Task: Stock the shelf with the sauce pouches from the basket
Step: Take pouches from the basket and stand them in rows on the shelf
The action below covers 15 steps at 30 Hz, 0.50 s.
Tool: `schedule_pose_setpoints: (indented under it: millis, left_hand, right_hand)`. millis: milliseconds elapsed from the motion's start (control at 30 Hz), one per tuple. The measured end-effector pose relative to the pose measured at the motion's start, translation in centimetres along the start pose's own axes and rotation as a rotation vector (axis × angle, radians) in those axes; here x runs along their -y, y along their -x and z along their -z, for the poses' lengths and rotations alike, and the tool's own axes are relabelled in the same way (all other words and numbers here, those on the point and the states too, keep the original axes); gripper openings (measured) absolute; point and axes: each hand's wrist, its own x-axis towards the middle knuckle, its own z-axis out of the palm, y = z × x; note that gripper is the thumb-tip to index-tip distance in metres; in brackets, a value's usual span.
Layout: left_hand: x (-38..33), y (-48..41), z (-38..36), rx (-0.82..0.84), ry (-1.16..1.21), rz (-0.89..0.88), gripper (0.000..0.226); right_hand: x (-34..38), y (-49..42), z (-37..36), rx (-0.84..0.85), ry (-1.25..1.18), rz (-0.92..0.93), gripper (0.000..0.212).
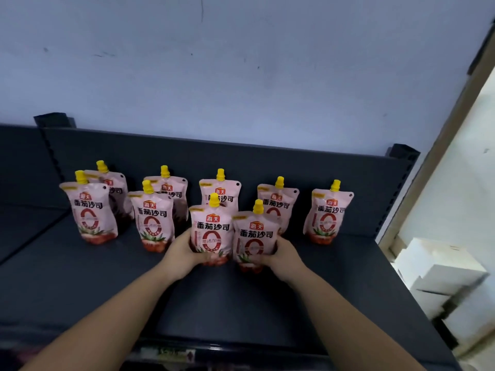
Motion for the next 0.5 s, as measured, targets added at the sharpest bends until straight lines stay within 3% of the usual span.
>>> schedule_pose_setpoints:
  millis: [233,500]
  left_hand:
    - [0.0,-1.4,0.3,-0.041,-0.071,-0.015,0.054]
    - [0.2,-2.6,0.6,0.012,-0.112,-0.006,0.062]
  right_hand:
    - [-0.5,-0.7,2.8,-0.181,-0.069,-0.043,0.047]
    - [-1.0,-1.3,3.2,-0.172,-0.109,-0.077,0.046]
